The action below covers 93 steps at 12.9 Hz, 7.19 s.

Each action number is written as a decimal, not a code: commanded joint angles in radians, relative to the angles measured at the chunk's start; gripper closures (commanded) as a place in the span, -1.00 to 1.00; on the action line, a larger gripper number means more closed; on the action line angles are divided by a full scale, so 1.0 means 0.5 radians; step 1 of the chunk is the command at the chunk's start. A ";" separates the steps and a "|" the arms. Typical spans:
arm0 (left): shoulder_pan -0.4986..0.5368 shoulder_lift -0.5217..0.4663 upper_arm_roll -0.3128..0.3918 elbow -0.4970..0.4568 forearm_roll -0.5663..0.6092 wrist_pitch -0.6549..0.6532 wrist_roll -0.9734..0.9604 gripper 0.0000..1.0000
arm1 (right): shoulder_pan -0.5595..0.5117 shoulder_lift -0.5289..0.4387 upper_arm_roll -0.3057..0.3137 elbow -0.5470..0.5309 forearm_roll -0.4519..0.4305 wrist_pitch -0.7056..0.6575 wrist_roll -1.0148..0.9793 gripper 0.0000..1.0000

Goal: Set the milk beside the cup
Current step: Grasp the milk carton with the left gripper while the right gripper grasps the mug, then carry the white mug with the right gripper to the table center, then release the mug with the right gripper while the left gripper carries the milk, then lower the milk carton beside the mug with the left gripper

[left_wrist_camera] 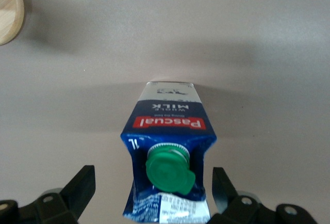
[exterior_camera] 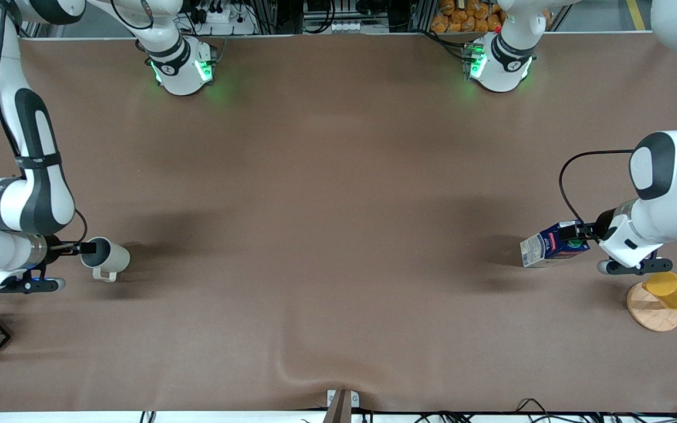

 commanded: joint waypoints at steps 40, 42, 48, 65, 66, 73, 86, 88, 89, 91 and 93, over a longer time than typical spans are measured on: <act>-0.034 -0.120 -0.062 0.333 0.029 -0.594 -0.154 0.37 | 1.783 0.299 0.009 0.343 0.471 0.259 2.061 1.00; -0.037 -0.120 -0.062 0.382 0.029 -0.601 -0.157 0.37 | 1.766 0.306 0.012 0.343 0.486 0.415 2.068 1.00; -0.037 -0.126 -0.099 0.385 -0.050 -0.647 -0.160 0.37 | 1.753 0.328 0.012 0.353 0.554 0.483 2.203 -0.99; -0.227 -0.151 -0.985 0.397 -0.072 -0.859 -1.260 0.39 | 0.643 -0.619 -0.006 -0.021 0.508 -0.330 0.519 -1.00; -0.334 -0.115 -0.989 0.394 -0.069 -0.746 -1.435 0.39 | 0.603 -0.736 -0.003 -0.122 0.483 -0.330 0.494 -1.00; -0.846 0.195 -0.946 0.532 -0.030 -0.309 -1.888 0.38 | 0.392 -1.240 -0.006 -0.384 0.333 -0.461 -0.008 -1.00; -1.237 0.505 -0.578 0.655 0.130 -0.199 -1.814 0.37 | 0.222 -1.225 -0.003 -0.145 0.348 -0.781 -0.086 -1.00; -1.258 0.515 -0.577 0.658 0.130 -0.199 -1.817 0.37 | 0.210 -1.216 -0.003 -0.034 0.345 -0.857 -0.086 -1.00; -1.258 0.515 -0.577 0.661 0.130 -0.199 -1.820 0.37 | 0.210 -1.210 -0.003 -0.025 0.336 -0.858 -0.089 -1.00; -1.261 0.527 -0.577 0.689 0.130 -0.193 -1.829 0.36 | 0.219 -1.219 -0.003 -0.022 0.360 -0.858 -0.077 -1.00; -1.277 0.542 -0.574 0.695 0.130 -0.189 -1.832 0.37 | 0.222 -1.231 -0.003 -0.013 0.363 -0.860 -0.077 -1.00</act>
